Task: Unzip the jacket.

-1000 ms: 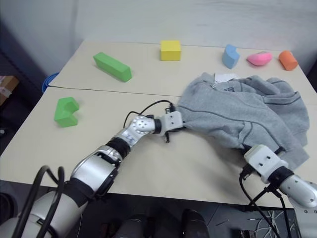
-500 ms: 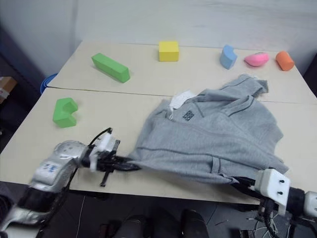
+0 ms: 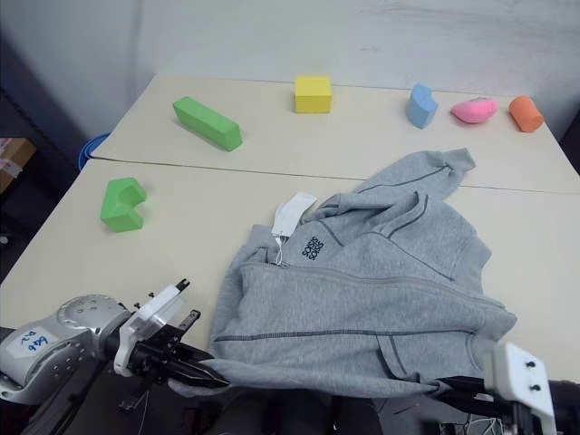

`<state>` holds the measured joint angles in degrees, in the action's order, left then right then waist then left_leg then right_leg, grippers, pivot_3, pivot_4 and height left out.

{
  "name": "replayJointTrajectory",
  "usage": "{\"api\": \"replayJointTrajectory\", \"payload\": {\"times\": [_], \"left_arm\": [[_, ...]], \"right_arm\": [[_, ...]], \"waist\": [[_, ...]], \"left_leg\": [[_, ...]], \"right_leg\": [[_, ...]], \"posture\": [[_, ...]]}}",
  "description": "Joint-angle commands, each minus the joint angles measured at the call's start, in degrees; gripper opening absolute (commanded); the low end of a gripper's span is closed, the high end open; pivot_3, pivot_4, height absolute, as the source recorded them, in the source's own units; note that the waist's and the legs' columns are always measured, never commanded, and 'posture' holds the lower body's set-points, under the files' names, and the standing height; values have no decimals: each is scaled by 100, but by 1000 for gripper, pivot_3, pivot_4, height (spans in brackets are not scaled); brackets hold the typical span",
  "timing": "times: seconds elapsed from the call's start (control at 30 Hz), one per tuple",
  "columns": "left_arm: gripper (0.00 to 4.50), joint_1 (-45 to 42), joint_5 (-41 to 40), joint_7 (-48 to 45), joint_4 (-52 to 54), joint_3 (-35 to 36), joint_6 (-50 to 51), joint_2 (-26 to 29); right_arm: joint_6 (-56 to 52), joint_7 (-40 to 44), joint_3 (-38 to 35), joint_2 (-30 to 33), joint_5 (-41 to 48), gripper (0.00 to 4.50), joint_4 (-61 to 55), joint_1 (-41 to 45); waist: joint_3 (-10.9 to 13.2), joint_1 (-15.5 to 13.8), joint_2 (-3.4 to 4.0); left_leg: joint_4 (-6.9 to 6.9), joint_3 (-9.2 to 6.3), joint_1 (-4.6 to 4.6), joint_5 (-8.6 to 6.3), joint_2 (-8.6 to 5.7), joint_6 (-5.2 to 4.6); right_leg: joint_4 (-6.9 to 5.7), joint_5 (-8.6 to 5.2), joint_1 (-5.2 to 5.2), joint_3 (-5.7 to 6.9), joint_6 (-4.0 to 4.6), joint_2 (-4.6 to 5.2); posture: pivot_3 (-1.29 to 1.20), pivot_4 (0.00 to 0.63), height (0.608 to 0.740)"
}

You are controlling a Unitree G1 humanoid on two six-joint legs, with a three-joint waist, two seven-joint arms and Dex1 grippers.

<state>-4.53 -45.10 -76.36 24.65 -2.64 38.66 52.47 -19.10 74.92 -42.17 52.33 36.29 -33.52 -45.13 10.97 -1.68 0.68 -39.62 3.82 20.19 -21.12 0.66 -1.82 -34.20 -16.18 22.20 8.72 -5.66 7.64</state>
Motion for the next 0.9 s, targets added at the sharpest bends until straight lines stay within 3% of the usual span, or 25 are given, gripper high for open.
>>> {"api": "replayJointTrajectory", "payload": {"times": [0.03, 0.27, 0.33, 0.4, 0.47, 0.53, 0.6, 0.73, 0.9], "left_arm": [[0, -474, -45, 223, -601, 409, 327, 157], [1875, -1188, -81, -394, -1382, 656, 519, 628], [2464, -1336, -27, -371, -1588, 717, 355, 497], [3131, -1509, -29, -275, -1716, 767, 239, 320], [3131, -1651, 23, -234, -1725, 688, 252, 236], [3131, -1847, 625, 144, -1987, 496, -361, -93], [3471, -2050, 1301, 580, -2393, 314, -1163, -555], [4484, -2315, 2249, 851, -3121, -11, -2458, -1094], [4484, -2557, 2900, 753, -3905, -443, -3131, -1405]], "right_arm": [[-1465, -89, -954, 83, 1158, 1024, -385, -435], [-2517, -1111, -1860, -42, 3503, 3284, -427, 59], [-2517, -1332, -1867, 64, 3447, 3908, -171, 432], [-2045, -1504, -1509, 186, 2526, 4500, 210, 929], [-1685, -1613, -1052, 319, 1847, 4500, 728, 1454], [-985, -2117, -245, 484, 694, 4500, 1496, 2208], [-467, -2613, 689, 629, -291, 4500, 2434, 3260], [-28, -2713, 1892, 659, -1213, 4500, 3770, 4863], [-59, -2049, 3010, 420, -1614, 4500, 5050, 6362]], "waist": [[0, -40, 2], [-1, 28, -3], [0, 18, -3], [-1, 16, -5], [-2, 10, -12], [-5, 17, -13], [-4, 20, -11], [-3, 34, -9], [-1, 59, -6]], "left_leg": [[-1, -1, 0, 1, -1, -1], [4, 5, 3, -5, 9, 6], [5, 9, 3, -6, 8, 7], [3, 13, 4, -5, 5, 6], [0, 19, 8, -4, -1, 3], [-1, 22, 8, -2, -10, 0], [-4, 35, 10, 3, -24, -9], [-3, 65, 7, 11, -33, -14], [-3, 83, 7, 12, -23, -13]], "right_leg": [[-1, 0, 0, 0, 0, -1], [-30, -4, 16, -5, 8, -5], [-29, -4, 17, -5, 9, -8], [-30, -4, 19, -9, 8, -9], [-34, -4, 24, -10, 7, -19], [-43, -3, 26, -11, 5, -24], [-52, -2, 33, -19, 1, -17], [-71, 3, 49, -24, -8, -17], [-80, 3, 59, 9, -8, -19]], "posture": [[0, 150, 740], [0, 150, 740], [0, 150, 740], [0, 150, 740], [0, 150, 740], [0, 150, 740], [0, 150, 740], [0, 150, 740], [0, 150, 740]]}}
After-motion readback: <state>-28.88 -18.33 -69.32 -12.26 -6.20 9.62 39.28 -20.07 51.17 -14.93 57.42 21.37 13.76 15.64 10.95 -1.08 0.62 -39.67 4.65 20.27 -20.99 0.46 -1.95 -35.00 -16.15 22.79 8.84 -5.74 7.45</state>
